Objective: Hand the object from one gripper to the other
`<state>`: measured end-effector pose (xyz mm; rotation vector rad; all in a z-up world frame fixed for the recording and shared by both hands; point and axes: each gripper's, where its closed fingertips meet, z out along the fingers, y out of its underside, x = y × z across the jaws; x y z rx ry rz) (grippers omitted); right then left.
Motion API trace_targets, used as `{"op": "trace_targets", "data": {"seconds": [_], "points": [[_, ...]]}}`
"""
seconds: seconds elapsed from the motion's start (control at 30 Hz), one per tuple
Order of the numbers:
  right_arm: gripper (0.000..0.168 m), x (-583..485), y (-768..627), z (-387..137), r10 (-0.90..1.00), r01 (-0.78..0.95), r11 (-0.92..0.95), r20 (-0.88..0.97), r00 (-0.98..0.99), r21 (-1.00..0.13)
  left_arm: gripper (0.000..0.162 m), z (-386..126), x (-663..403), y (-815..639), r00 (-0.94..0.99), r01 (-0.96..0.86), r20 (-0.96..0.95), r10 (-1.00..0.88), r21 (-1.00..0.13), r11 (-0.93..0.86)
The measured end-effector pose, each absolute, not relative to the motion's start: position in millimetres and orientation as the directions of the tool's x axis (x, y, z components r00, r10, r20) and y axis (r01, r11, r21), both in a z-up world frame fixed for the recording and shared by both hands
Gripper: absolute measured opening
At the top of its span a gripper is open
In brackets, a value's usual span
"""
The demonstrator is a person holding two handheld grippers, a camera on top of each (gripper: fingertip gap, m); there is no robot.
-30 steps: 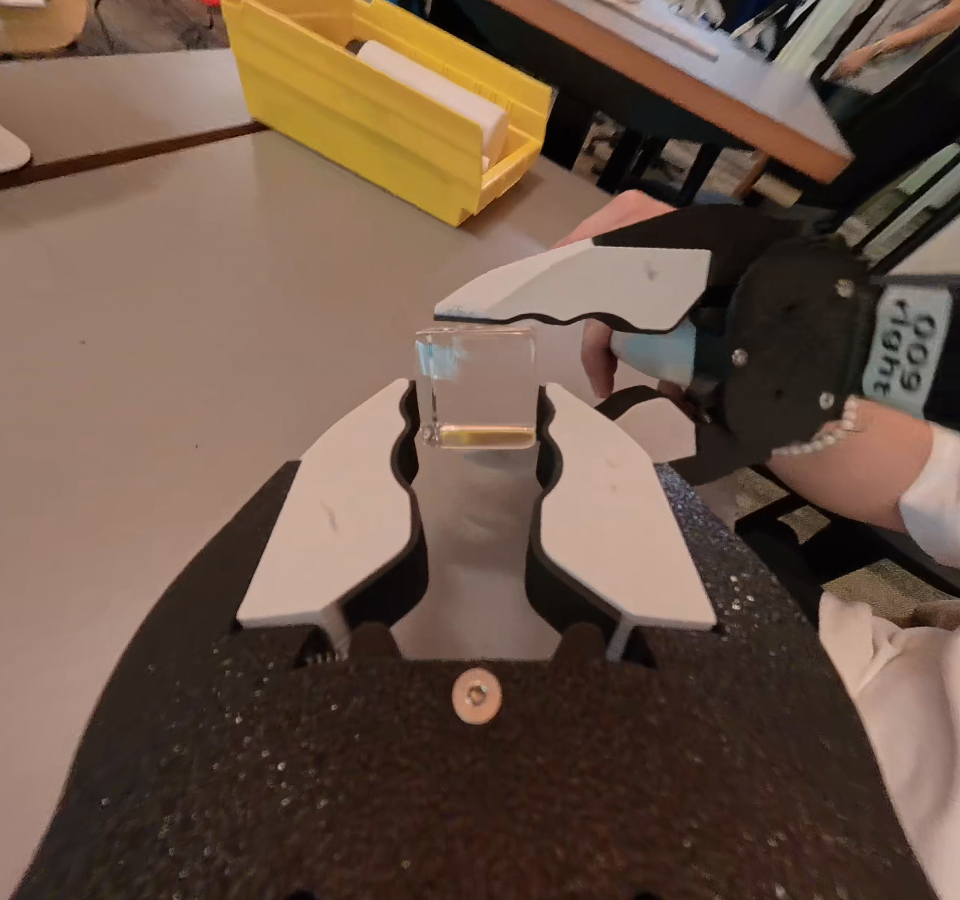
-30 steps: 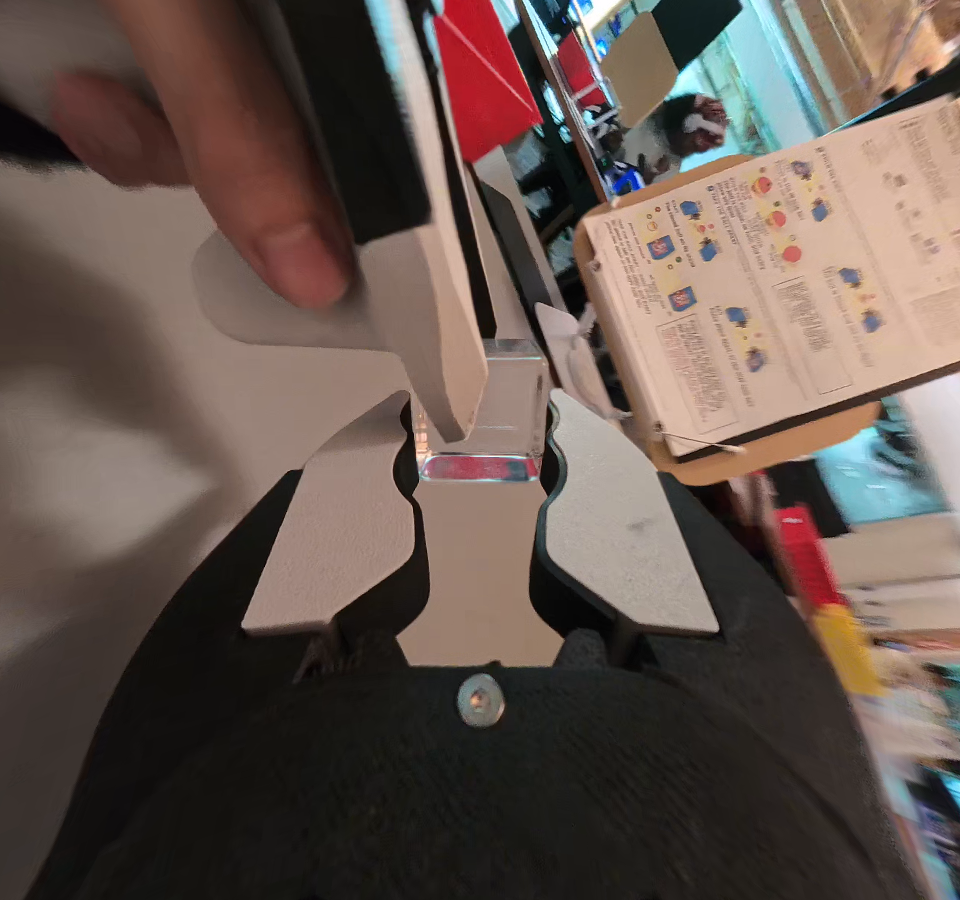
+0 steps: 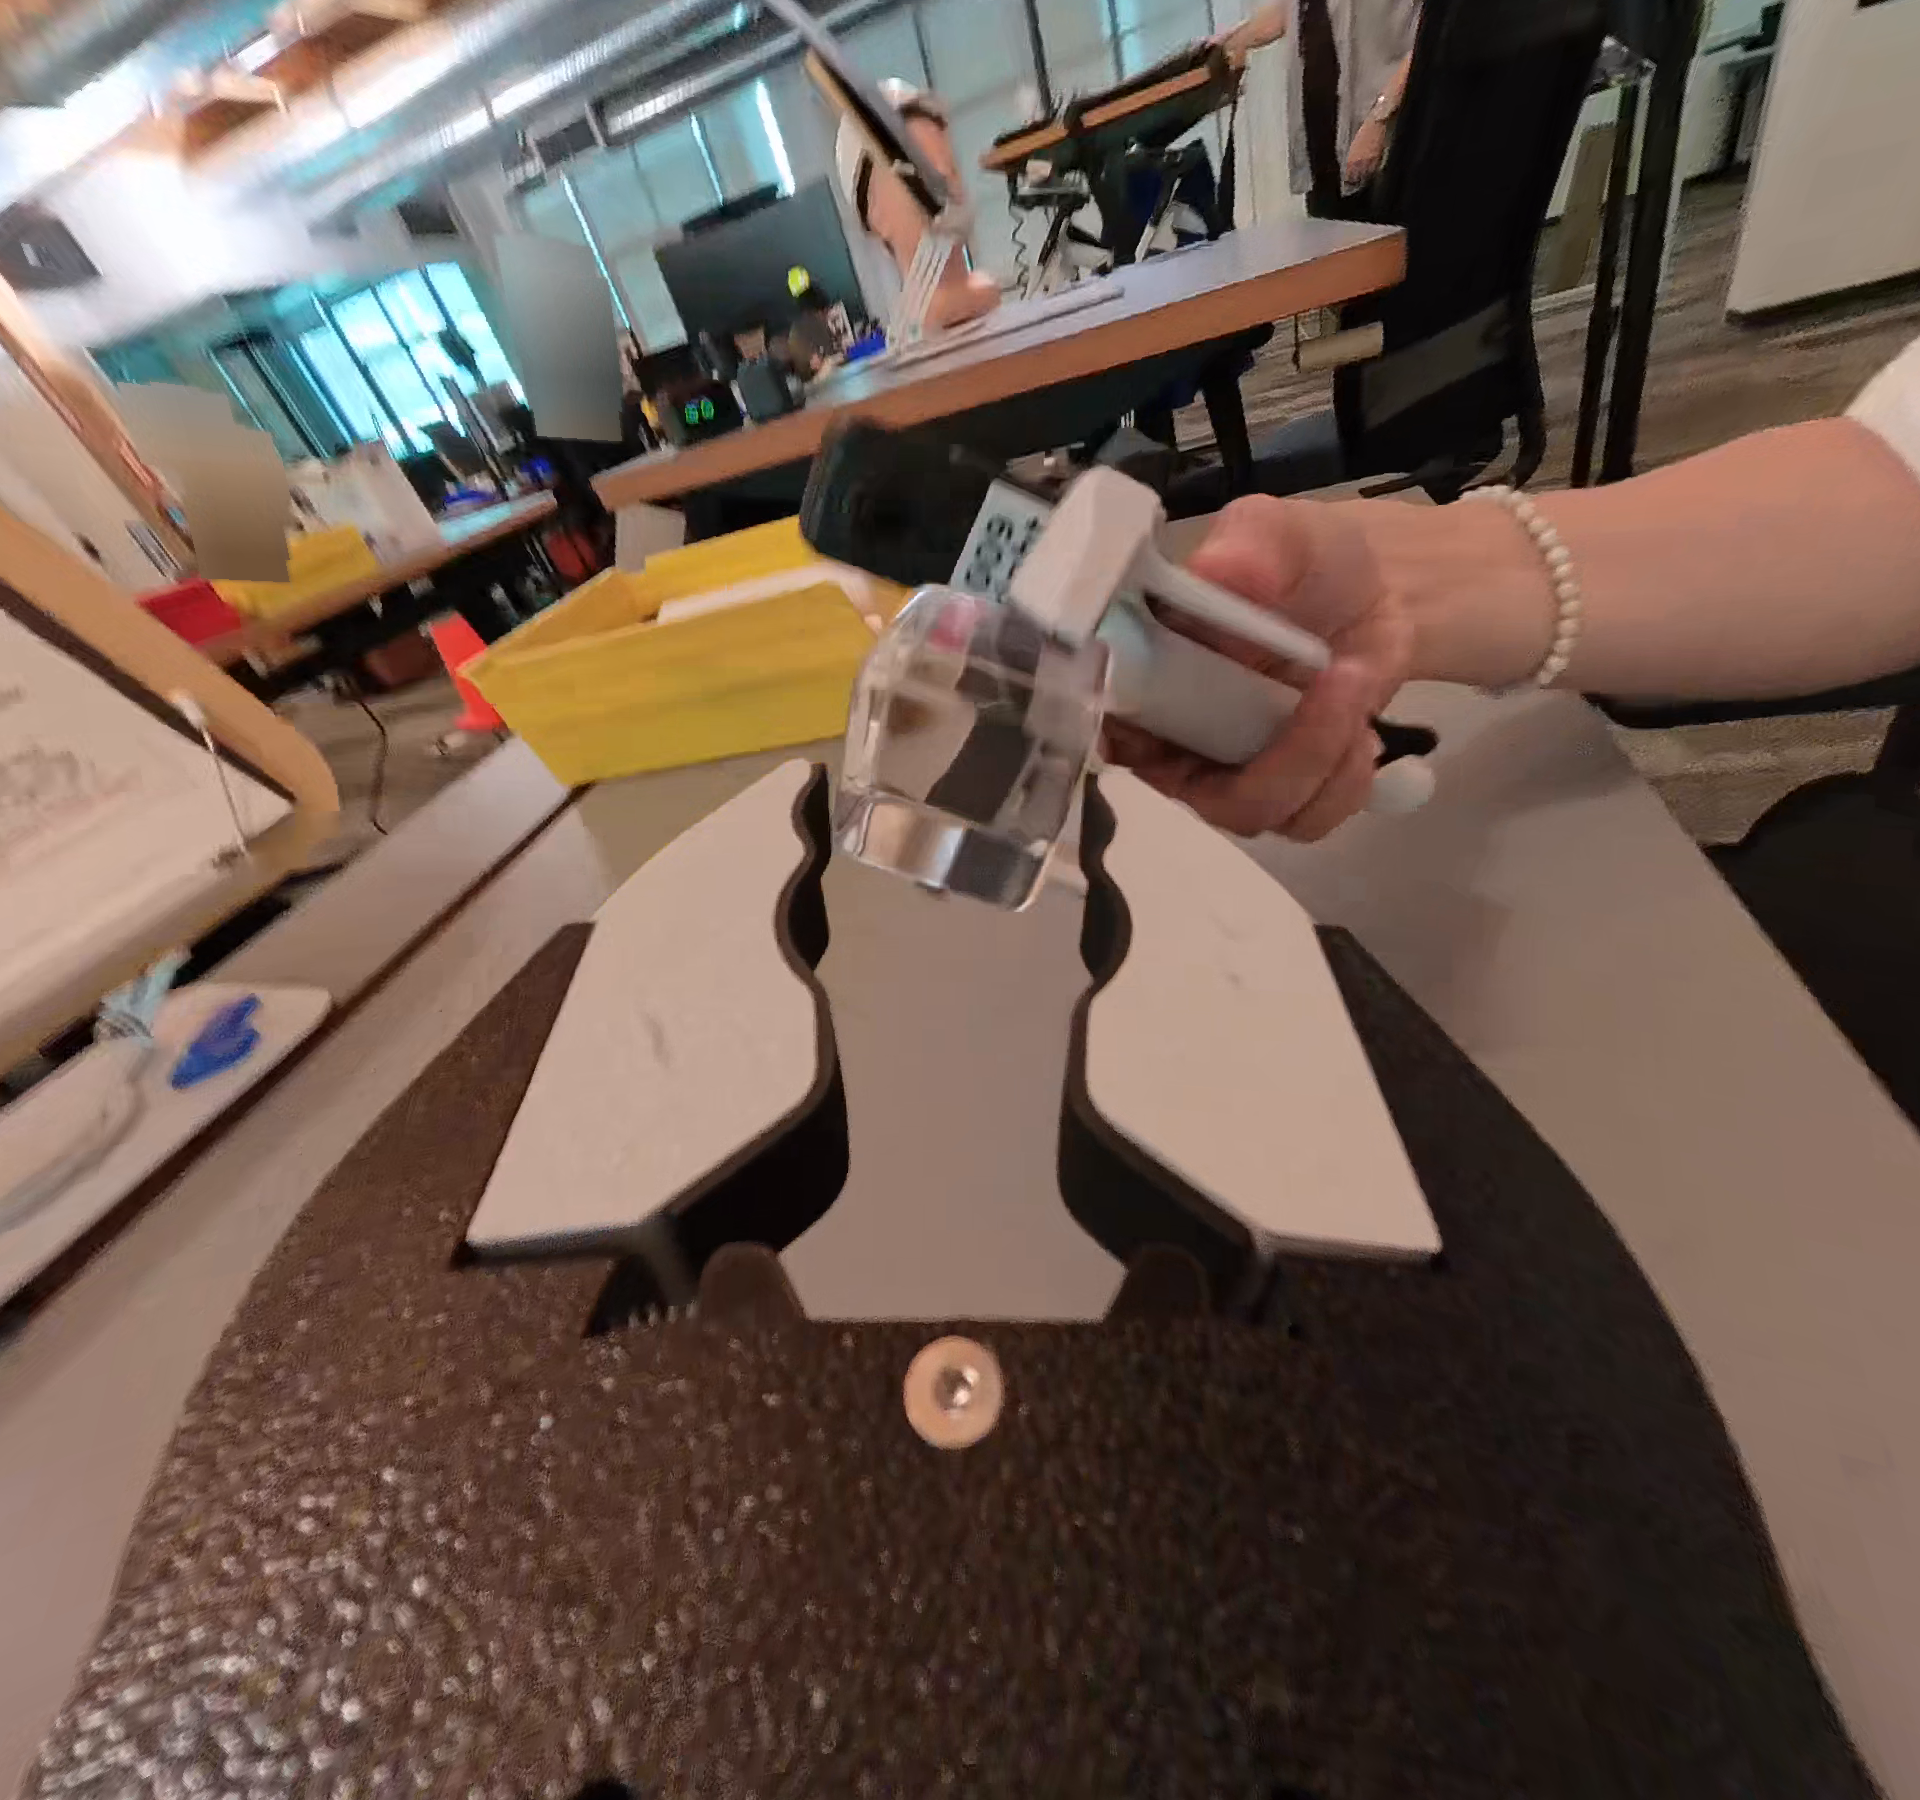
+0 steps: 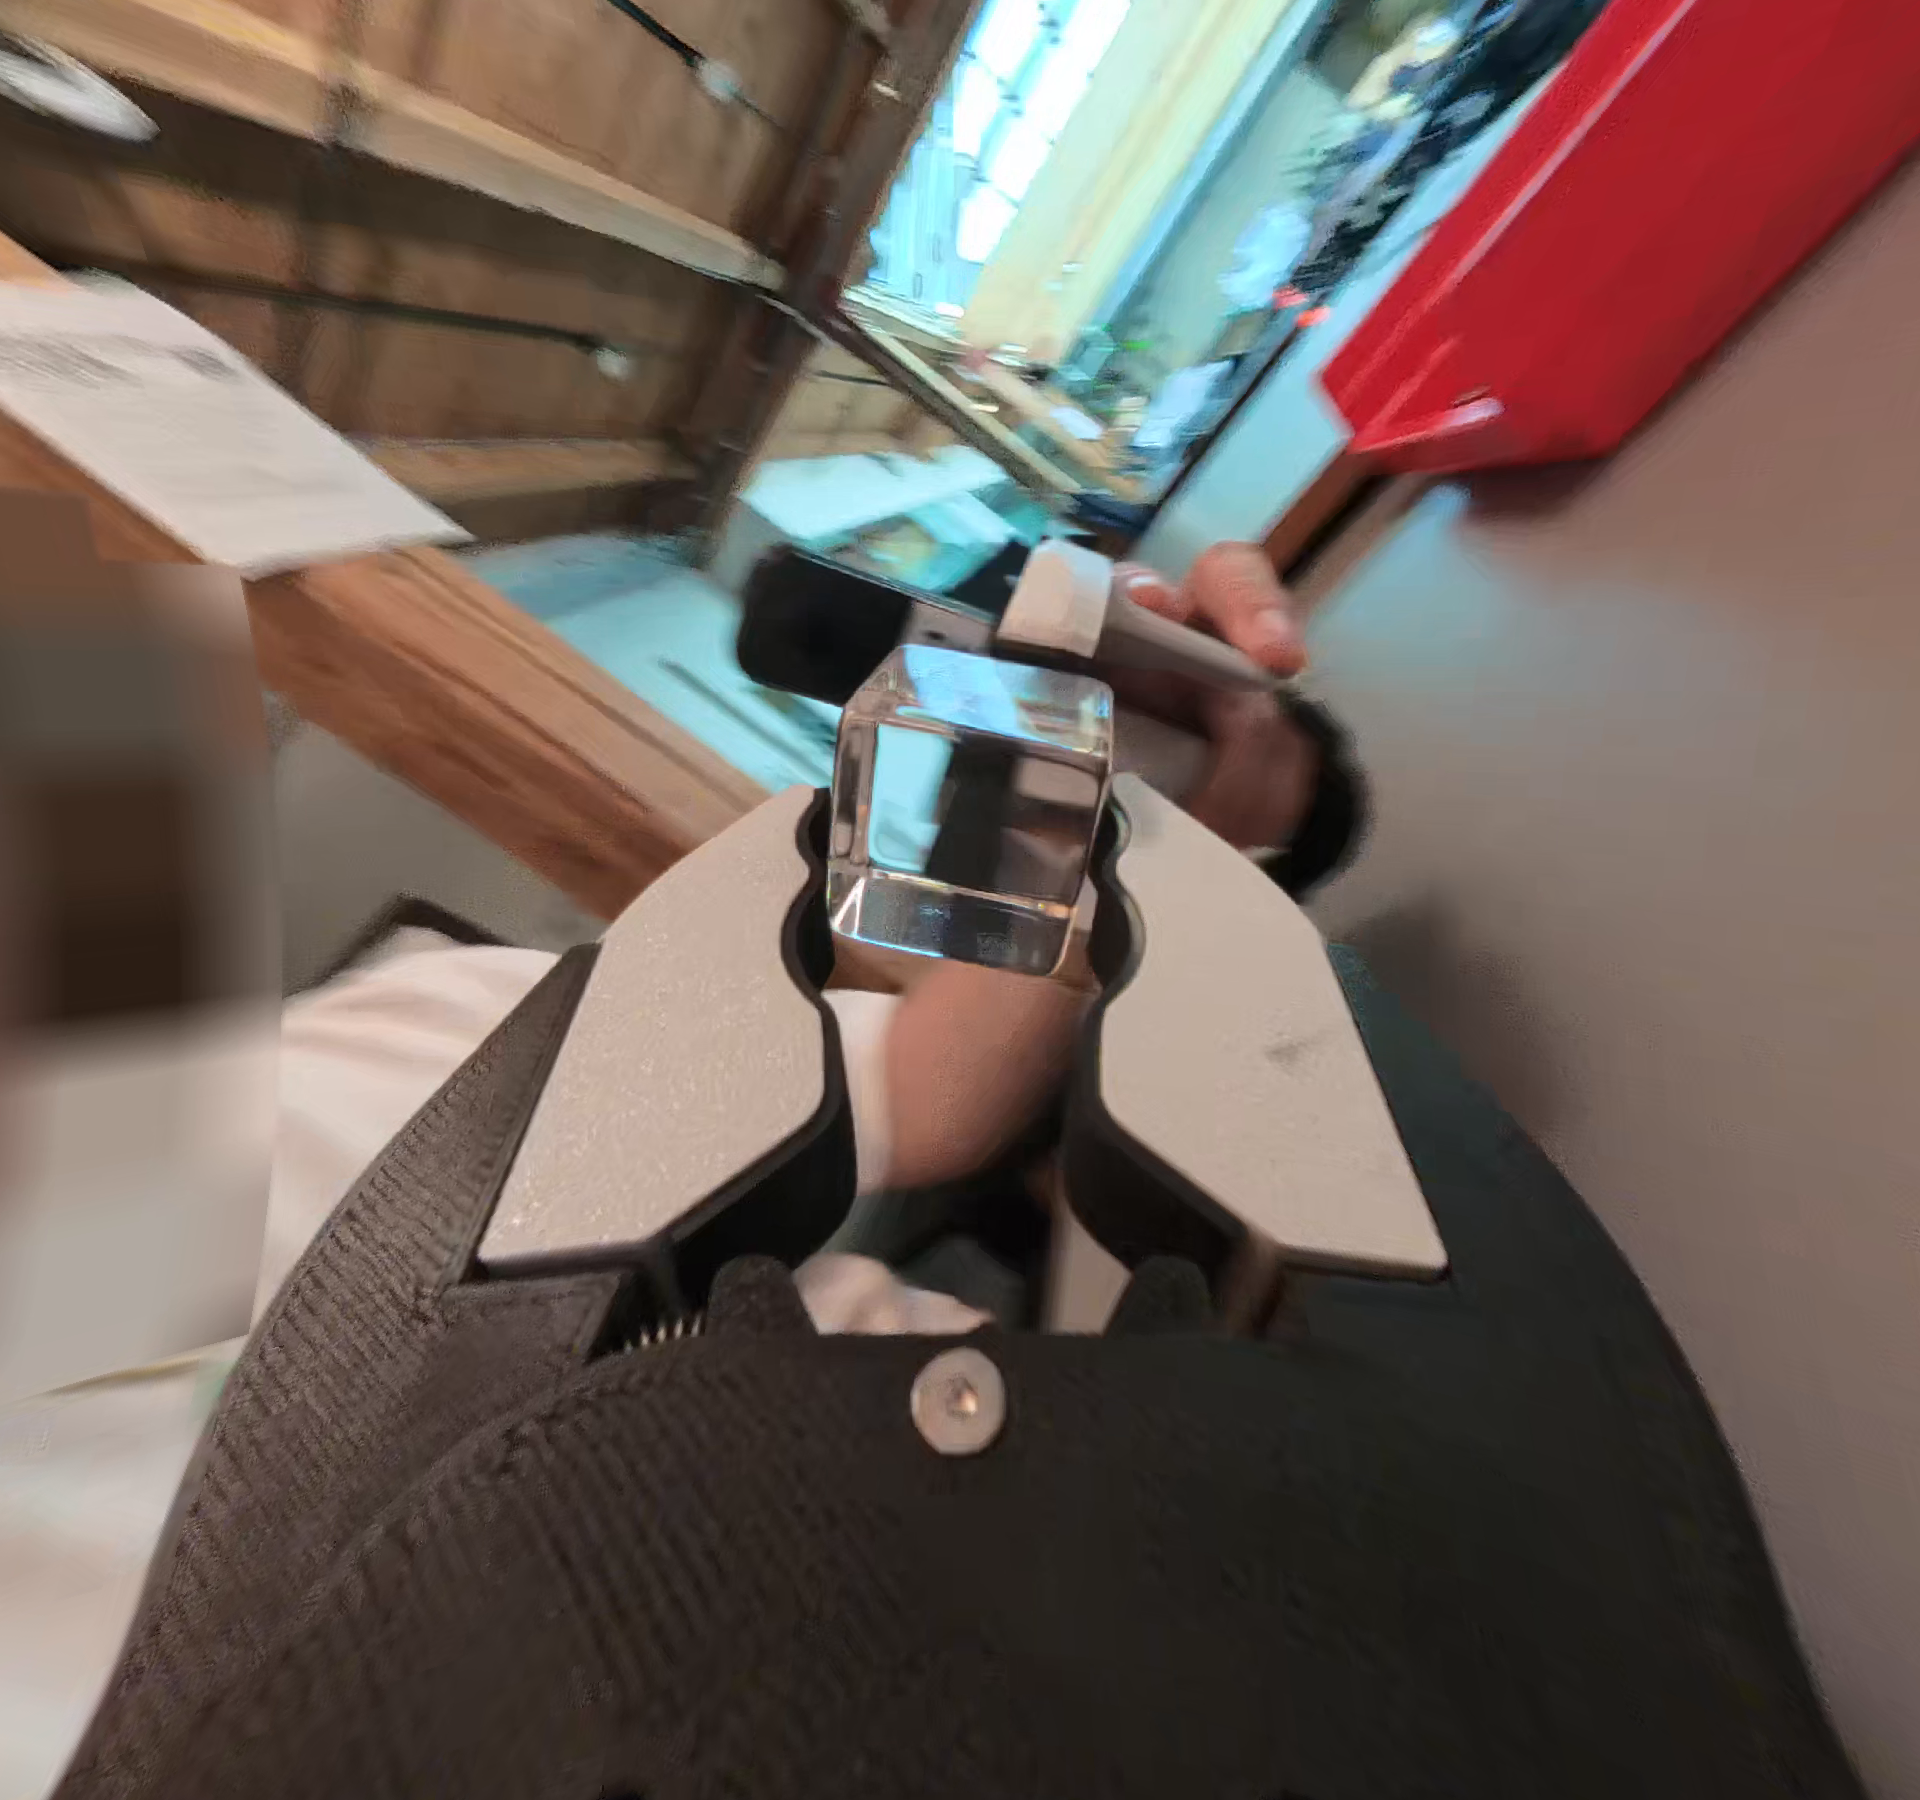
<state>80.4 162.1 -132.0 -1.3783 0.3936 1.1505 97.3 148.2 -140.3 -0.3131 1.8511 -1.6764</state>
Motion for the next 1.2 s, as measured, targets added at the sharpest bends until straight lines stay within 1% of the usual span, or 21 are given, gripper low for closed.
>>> {"op": "trace_targets", "data": {"seconds": [0.07,0.1,0.13,0.2,0.23,0.3,0.4,0.43,0.5,0.6,0.7,0.73,0.8,0.83,0.87,0.93,0.97,1.03,1.07,1.13,1.2], "points": [[0.047,96.2,163.5,-146.3,0.242,-0.683,-0.162,-0.700,0.672,-0.712,0.059,-136.8,97.0,151.9,-0.813,0.127,-0.165,-0.558,-0.986,0.107],[0.047,103.4,161.7,-149.2,0.181,-0.594,-0.154,-0.614,0.769,-0.789,0.063,-132.7,98.2,154.5,-0.822,0.060,-0.080,-0.563,-0.997,0.055],[0.047,112.0,159.5,-151.2,0.106,-0.494,-0.151,-0.510,0.853,-0.857,0.063,-130.0,102.5,158.5,-0.812,-0.017,0.006,-0.583,-1.000,0.014],[0.047,127.1,155.3,-149.7,-0.040,-0.292,-0.160,-0.289,0.956,-0.943,0.063,-129.4,114.5,166.3,-0.744,-0.167,0.151,-0.651,-0.985,-0.038],[0.047,132.8,153.5,-149.1,-0.106,-0.183,-0.180,-0.166,0.980,-0.966,0.064,-129.8,118.9,168.0,-0.701,-0.231,0.212,-0.681,-0.971,-0.064],[0.047,142.2,151.1,-151.7,-0.224,-0.007,-0.258,0.053,0.973,-0.966,0.065,-128.5,121.1,164.0,-0.640,-0.321,0.304,-0.706,-0.940,-0.113],[0.047,143.2,153.7,-155.4,-0.280,0.191,-0.356,0.299,0.912,-0.915,0.063,-134.3,121.0,153.9,-0.575,-0.392,0.331,-0.748,-0.914,-0.103],[0.047,141.8,155.3,-157.3,-0.281,0.233,-0.387,0.355,0.892,-0.892,0.062,-139.3,120.8,150.6,-0.562,-0.410,0.318,-0.764,-0.909,-0.077],[0.047,138.7,158.3,-159.6,-0.276,0.317,-0.432,0.459,0.845,-0.844,0.054,-151.6,120.2,145.2,-0.543,-0.452,0.296,-0.785,-0.892,-0.024],[0.047,133.1,161.6,-163.6,-0.232,0.434,-0.495,0.596,0.768,-0.752,0.047,-163.7,123.3,143.9,-0.513,-0.485,0.298,-0.805,-0.874,-0.015],[0.047,133.5,160.5,-163.1,-0.222,0.474,-0.524,0.651,0.726,-0.708,0.045,-164.3,124.4,143.6,-0.549,-0.444,0.257,-0.795,-0.896,0.017],[0.048,132.6,160.2,-162.0,-0.221,0.473,-0.511,0.641,0.735,-0.718,0.044,-163.1,124.5,143.2,-0.568,-0.431,0.259,-0.781,-0.902,0.014],[0.064,126.8,160.9,-159.8,-0.197,0.424,-0.451,0.551,0.811,-0.785,0.044,-159.5,124.8,145.1,-0.608,-0.392,0.265,-0.749,-0.920,-0.007],[0.072,119.5,161.7,-158.9,-0.156,0.350,-0.403,0.441,0.884,-0.846,0.044,-157.0,125.4,148.1,-0.628,-0.353,0.236,-0.742,-0.936,0.001],[0.079,114.7,161.1,-156.6,-0.127,0.237,-0.364,0.300,0.946,-0.901,0.044,-152.8,125.8,151.9,-0.646,-0.305,0.198,-0.737,-0.952,0.012],[0.097,109.1,158.0,-145.1,-0.065,0.014,-0.264,0.032,0.997,-0.965,0.044,-140.8,124.9,158.8,-0.678,-0.193,0.115,-0.727,-0.981,0.025],[0.097,105.2,156.2,-136.2,-0.012,-0.104,-0.197,-0.104,0.994,-0.975,0.044,-134.1,123.4,161.0,-0.692,-0.130,0.071,-0.718,-0.991,0.028],[0.094,101.6,153.1,-123.2,0.093,-0.343,-0.106,-0.353,0.931,-0.933,0.044,-121.8,115.8,159.5,-0.737,-0.014,0.000,-0.676,-1.000,0.015],[0.095,94.2,152.1,-121.4,0.178,-0.447,-0.113,-0.460,0.870,-0.888,0.044,-115.7,109.3,155.9,-0.767,0.050,-0.039,-0.640,-0.999,0.000],[0.093,72.5,149.6,-118.5,0.362,-0.621,-0.192,-0.643,0.675,-0.760,0.044,-107.1,96.3,148.2,-0.811,0.161,-0.110,-0.574,-0.986,-0.038],[0.089,57.7,146.6,-106.8,0.516,-0.742,-0.240,-0.730,0.448,-0.625,0.044,-103.7,83.7,140.2,-0.841,0.245,-0.174,-0.512,-0.967,-0.073]]}}
